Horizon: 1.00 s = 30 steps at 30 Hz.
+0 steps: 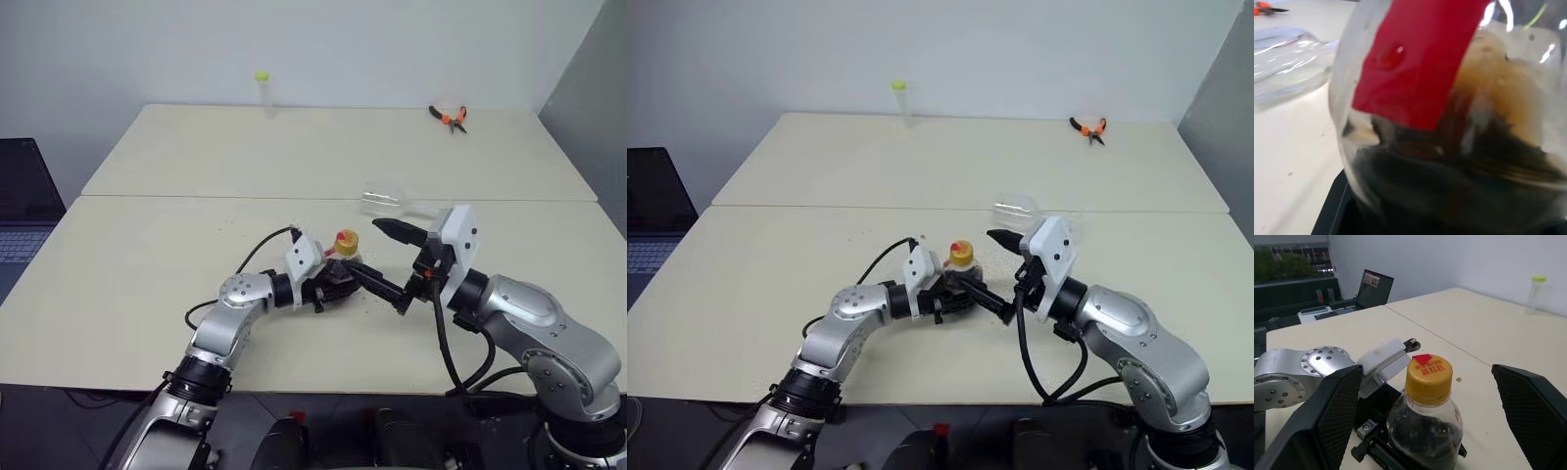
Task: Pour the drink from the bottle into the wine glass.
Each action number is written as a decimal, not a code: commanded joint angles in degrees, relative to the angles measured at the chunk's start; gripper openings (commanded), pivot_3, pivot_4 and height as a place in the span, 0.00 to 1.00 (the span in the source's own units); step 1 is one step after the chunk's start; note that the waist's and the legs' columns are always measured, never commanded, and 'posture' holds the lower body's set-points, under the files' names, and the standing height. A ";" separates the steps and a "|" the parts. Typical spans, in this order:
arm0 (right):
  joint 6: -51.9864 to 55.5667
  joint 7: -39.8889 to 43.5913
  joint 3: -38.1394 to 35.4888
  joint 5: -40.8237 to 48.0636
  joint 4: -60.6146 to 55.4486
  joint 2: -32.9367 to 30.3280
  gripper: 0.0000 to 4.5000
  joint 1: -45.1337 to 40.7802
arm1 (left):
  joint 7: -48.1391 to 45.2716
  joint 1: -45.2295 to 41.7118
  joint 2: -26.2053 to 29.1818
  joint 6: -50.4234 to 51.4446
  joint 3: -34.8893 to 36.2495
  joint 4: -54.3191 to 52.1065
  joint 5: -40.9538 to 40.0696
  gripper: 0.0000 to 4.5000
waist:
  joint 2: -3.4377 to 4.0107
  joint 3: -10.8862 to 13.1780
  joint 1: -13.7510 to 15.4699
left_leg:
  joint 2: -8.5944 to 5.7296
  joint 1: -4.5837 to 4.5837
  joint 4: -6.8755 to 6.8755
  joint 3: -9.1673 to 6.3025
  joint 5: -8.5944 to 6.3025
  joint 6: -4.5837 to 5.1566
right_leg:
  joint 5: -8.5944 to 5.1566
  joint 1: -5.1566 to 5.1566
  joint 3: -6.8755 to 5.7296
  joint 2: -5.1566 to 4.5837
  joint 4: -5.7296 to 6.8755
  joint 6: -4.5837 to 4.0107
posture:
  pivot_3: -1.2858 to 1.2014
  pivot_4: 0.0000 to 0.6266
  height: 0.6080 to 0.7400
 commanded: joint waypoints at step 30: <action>-4.87 10.85 1.76 -3.37 6.20 -5.85 0.26 -3.73 | -5.61 -2.14 -1.78 -1.10 -2.02 -3.05 -1.66 0.34 | 0.01 0.01 -0.03 | 0.02 0.00 0.00 0.00 -0.01 0.02 | 0.00 0.00 0.03 0.07 -0.02 0.00 | 0.52 0.24 1.00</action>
